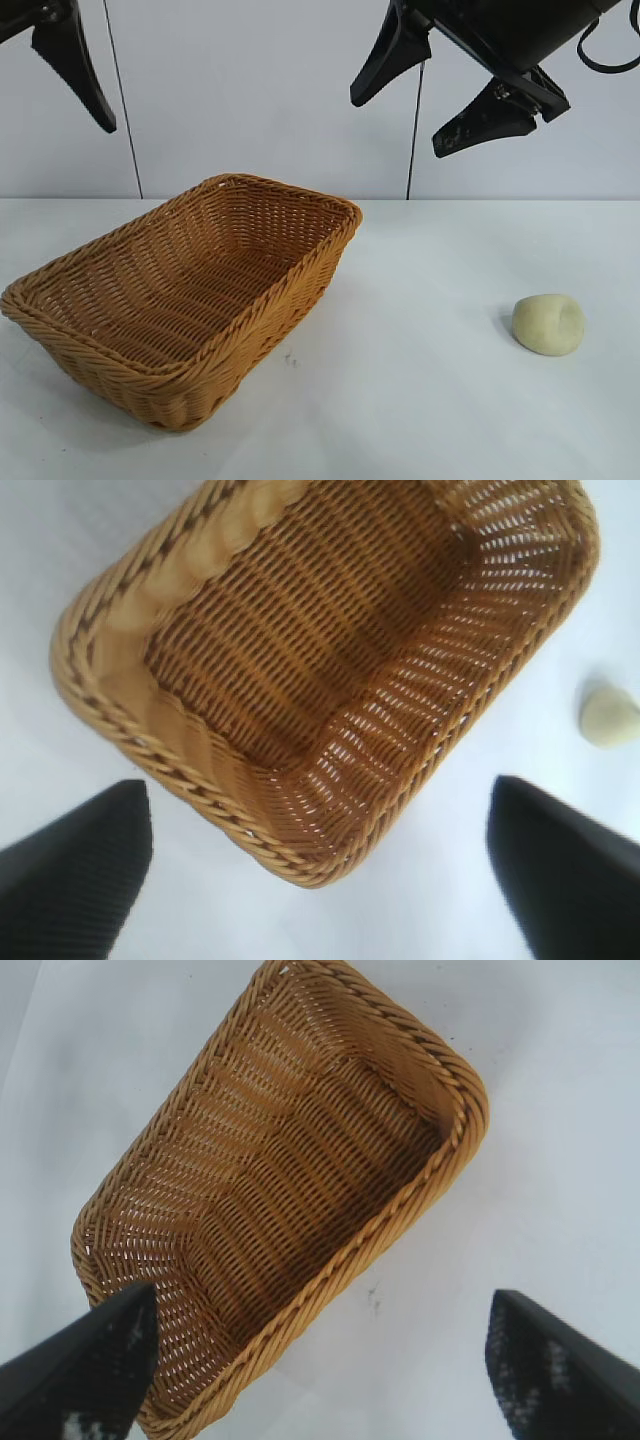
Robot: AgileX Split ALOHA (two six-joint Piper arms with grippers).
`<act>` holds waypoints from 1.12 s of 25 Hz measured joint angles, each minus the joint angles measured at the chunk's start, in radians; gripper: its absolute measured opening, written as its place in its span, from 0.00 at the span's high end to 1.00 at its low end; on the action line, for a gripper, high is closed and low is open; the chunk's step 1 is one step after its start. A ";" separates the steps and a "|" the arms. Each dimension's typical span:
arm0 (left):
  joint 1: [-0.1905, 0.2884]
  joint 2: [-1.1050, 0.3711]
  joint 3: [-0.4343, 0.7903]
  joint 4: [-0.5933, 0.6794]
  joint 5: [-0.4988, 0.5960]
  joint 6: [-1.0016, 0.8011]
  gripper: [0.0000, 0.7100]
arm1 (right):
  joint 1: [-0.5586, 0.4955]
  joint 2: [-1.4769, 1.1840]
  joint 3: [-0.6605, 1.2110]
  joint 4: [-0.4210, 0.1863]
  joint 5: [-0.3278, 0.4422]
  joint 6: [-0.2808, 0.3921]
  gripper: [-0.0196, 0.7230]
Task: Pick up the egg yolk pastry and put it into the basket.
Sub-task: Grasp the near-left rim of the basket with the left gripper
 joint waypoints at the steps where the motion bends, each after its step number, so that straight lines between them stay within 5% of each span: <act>1: 0.000 -0.006 0.020 0.003 -0.018 -0.037 0.02 | 0.000 0.000 0.000 0.000 -0.001 0.000 0.15; 8: -0.038 -0.011 0.117 0.054 -0.086 -0.220 0.02 | 0.000 0.000 0.000 0.000 -0.001 0.000 0.15; 13: -0.100 -0.011 0.161 0.182 -0.131 -0.467 0.02 | 0.000 0.000 0.000 0.000 -0.001 0.000 0.15; 17: -0.106 0.008 0.175 0.272 -0.143 -0.650 0.02 | 0.000 0.000 0.000 0.001 -0.001 0.003 0.15; 28: -0.106 0.214 0.176 0.250 -0.236 -0.692 0.02 | 0.000 0.000 0.000 0.002 -0.002 0.004 0.15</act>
